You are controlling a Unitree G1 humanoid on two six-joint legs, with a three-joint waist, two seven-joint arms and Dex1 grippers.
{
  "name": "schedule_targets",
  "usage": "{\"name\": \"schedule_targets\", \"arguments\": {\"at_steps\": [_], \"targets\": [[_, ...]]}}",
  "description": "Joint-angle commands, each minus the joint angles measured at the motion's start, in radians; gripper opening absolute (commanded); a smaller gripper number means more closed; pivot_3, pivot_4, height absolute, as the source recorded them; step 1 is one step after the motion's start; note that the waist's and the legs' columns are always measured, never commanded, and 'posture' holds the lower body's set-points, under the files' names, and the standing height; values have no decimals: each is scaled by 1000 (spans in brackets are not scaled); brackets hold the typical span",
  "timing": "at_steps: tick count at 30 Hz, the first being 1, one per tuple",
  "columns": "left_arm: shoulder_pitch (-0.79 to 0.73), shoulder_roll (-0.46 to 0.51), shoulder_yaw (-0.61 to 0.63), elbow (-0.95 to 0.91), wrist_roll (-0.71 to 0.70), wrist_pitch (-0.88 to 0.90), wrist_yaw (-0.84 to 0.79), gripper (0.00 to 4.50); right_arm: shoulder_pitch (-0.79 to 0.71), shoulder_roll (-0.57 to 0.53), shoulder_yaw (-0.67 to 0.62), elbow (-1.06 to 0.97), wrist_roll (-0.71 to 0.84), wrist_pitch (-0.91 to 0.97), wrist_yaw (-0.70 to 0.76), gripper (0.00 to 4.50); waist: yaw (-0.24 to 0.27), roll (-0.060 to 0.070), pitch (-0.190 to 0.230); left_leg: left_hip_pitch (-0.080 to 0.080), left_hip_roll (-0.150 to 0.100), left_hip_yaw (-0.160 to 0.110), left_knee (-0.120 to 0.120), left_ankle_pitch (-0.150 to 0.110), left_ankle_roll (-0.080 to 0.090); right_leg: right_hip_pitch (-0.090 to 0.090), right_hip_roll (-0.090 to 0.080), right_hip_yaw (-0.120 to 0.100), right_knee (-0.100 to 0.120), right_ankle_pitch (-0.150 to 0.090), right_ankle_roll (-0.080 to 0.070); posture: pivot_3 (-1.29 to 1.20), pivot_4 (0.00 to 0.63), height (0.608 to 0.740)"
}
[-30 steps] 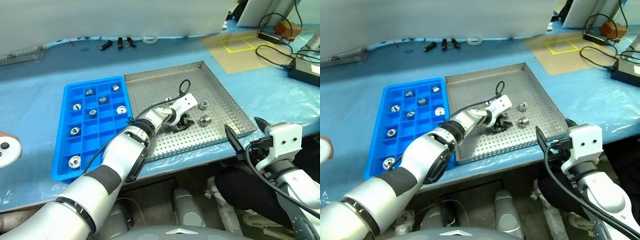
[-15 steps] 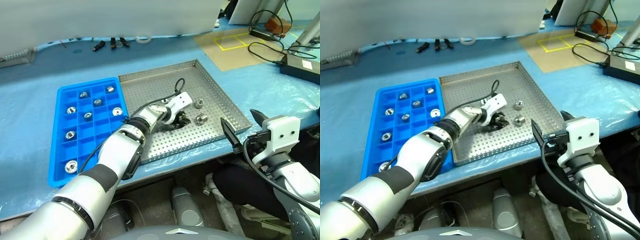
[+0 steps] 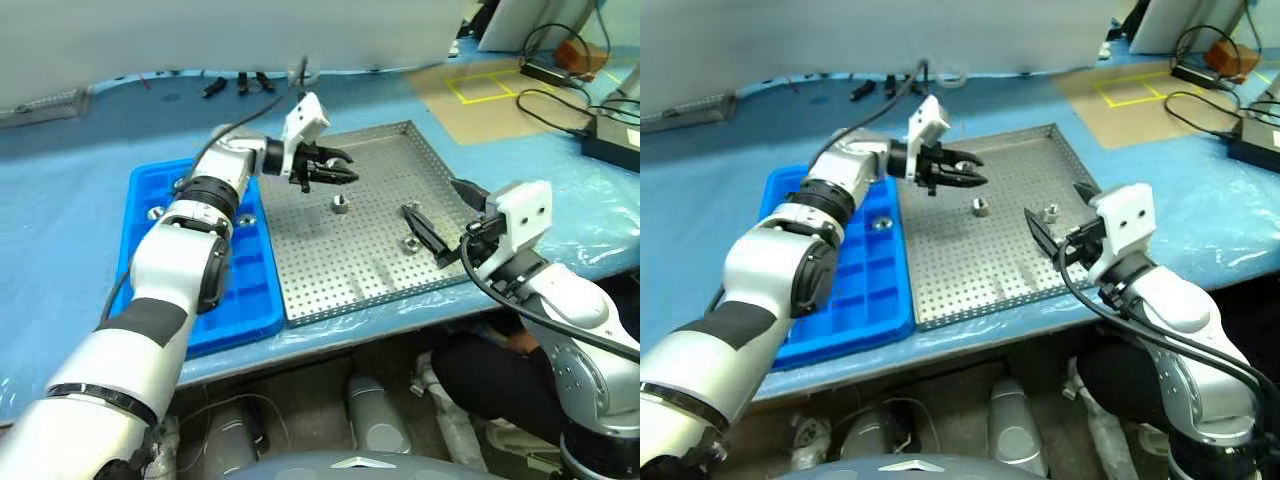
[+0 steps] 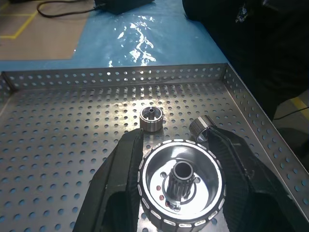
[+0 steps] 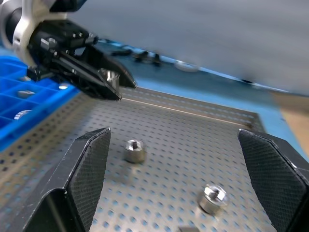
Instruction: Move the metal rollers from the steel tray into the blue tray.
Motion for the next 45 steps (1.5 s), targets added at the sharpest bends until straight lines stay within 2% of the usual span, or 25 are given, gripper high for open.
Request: {"name": "schedule_targets", "arguments": {"at_steps": [1,4,7,10,13,16,20,25,30,32,39,45], "targets": [[37,110,17,-121,-40,19,-44,1710,-120,-5,82,101,1,-68,88,4443,29,1,1,0,0,0,0,1,-1,-2,0,1,3,0,0,-243,150,740],[121,190,19,-245,-61,84,-35,1710,-222,7,146,210,-4,-115,164,4443,92,2,1,0,3,0,-1,3,-4,-4,3,1,7,0,-1,-155,150,740],[270,270,34,-478,-102,202,-8,1710,-325,26,207,338,-14,-173,250,4443,165,2,2,0,9,2,-1,4,-6,-8,3,2,13,-1,-3,-40,150,740],[382,308,43,-678,-147,319,34,1710,-377,39,232,417,-22,-216,307,4443,253,2,2,-3,10,2,-1,5,-8,-14,3,-1,24,-6,-12,68,150,740],[568,370,88,-955,-216,474,82,1710,-444,78,275,499,-22,-252,372,4443,323,2,2,-4,11,1,-2,6,-10,-15,4,-4,28,-11,-21,170,150,740],[708,403,127,-1151,-284,586,138,1710,-479,109,305,547,-23,-276,423,4443,358,2,2,-4,8,0,-2,6,-11,-16,3,-5,33,-15,-27,217,150,740],[800,383,128,-1282,-337,685,236,1710,-505,139,324,590,-30,-298,457,4443,393,2,2,-4,10,-1,-2,8,-19,-15,3,-6,37,-15,-27,253,150,740],[843,344,79,-1291,-356,682,307,1710,-511,161,330,605,-34,-301,475,4443,406,2,2,3,15,-1,-14,18,-33,-15,4,-3,38,-14,-24,247,150,740],[766,294,24,-1072,-297,565,387,1710,-491,163,326,587,-46,-293,462,4443,409,2,1,9,19,-3,-32,30,-51,-16,13,-4,37,-8,-13,208,150,740],[735,281,0,-1012,-291,535,383,1710,-482,159,319,574,-48,-289,450,4443,406,2,1,9,25,-6,-35,34,-57,-18,22,-4,37,-7,-12,185,150,740],[750,318,-73,-967,-278,483,301,1710,-428,127,297,507,-45,-264,412,4443,392,1,1,3,35,-8,-34,40,-61,-28,37,-2,38,-6,-11,123,150,740],[756,355,-87,-912,-271,464,257,1710,-384,117,287,466,-44,-254,380,4443,376,1,1,0,35,-8,-35,39,-60,-31,37,-2,38,-7,-12,101,150,740]]}}
